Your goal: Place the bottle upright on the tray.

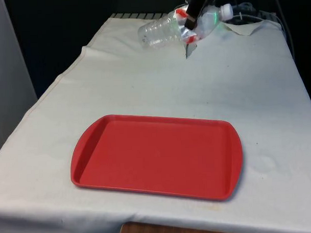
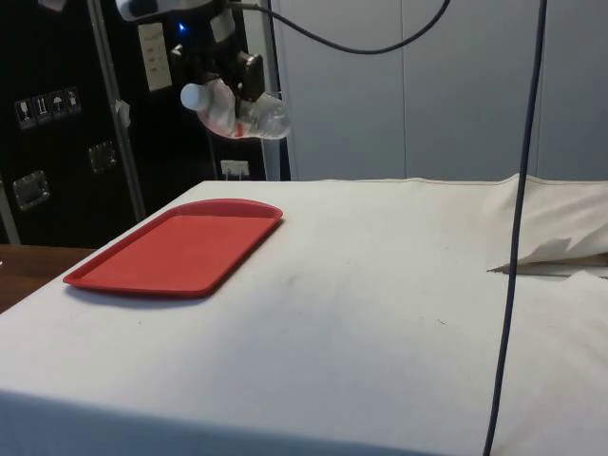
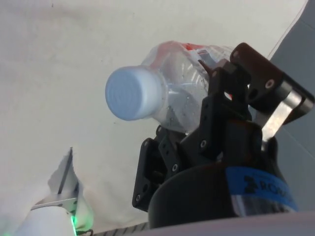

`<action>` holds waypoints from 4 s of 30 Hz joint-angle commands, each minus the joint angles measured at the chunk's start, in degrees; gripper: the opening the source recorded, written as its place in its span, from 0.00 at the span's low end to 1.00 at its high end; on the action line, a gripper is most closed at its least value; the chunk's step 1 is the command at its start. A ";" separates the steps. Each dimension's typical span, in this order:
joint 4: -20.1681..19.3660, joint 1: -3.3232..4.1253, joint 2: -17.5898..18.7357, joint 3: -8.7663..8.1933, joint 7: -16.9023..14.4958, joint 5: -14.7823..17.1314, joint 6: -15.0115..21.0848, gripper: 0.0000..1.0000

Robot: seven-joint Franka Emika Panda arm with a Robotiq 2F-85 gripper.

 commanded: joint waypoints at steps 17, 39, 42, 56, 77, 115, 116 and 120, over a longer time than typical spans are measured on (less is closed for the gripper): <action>0.74 -0.17 0.92 -1.03 0.92 5.04 6.42 0.34; 2.81 -0.29 3.90 -2.52 0.29 11.12 16.73 0.34; 2.98 -0.29 4.13 -2.58 0.23 11.69 17.59 0.34; 3.84 -0.52 5.84 -3.21 -0.52 16.44 24.35 0.34; 4.13 -1.09 7.28 -3.61 -7.51 28.25 29.97 0.34; 5.84 -0.97 9.11 -3.32 -32.77 53.23 28.42 0.34; 5.33 -0.63 8.88 -3.95 -32.37 52.83 28.76 0.34; 6.82 -1.03 9.80 -3.44 -35.87 55.69 27.56 0.34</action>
